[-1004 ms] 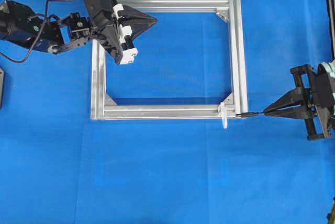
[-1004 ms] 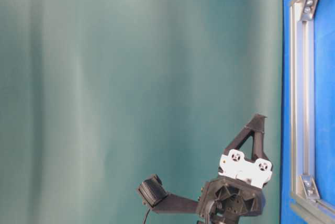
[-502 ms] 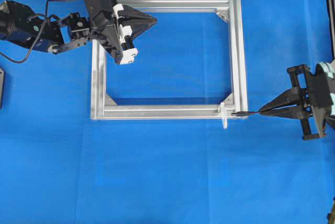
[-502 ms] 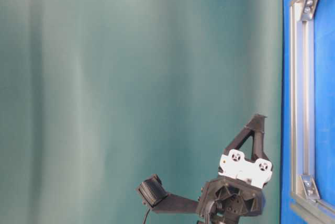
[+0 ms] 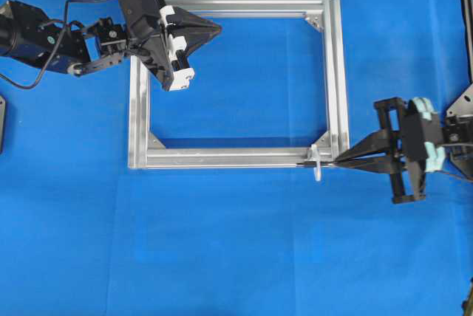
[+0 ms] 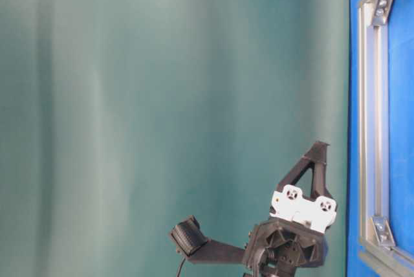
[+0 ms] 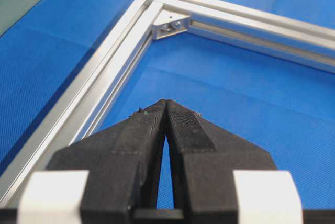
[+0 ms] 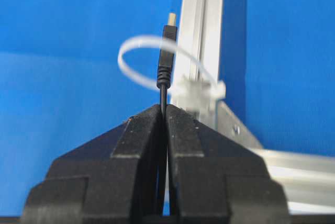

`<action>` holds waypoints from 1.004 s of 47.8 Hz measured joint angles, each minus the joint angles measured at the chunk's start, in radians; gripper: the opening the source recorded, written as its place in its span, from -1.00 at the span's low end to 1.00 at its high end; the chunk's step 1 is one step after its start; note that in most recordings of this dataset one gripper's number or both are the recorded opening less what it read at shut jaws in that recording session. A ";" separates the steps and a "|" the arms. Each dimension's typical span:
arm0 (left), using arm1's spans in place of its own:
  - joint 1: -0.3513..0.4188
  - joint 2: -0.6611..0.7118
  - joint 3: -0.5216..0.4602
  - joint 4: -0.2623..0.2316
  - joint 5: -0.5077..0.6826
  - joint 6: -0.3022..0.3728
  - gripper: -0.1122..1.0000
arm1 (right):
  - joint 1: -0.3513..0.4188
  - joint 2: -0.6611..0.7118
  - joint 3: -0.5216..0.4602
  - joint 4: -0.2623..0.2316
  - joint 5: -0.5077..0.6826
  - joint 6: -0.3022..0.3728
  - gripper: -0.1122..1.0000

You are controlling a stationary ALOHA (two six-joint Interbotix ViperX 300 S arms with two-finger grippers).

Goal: Insert the wire through the string loop located on the right side.
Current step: 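Push the USB plug leftward through the white zip-tie loop with the right gripper, then move the left gripper across the frame toward the plug past the loop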

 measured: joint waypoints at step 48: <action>-0.175 -0.038 0.046 0.002 -0.014 -0.020 -0.80 | -0.031 0.089 -0.054 0.000 -0.017 -0.002 -0.87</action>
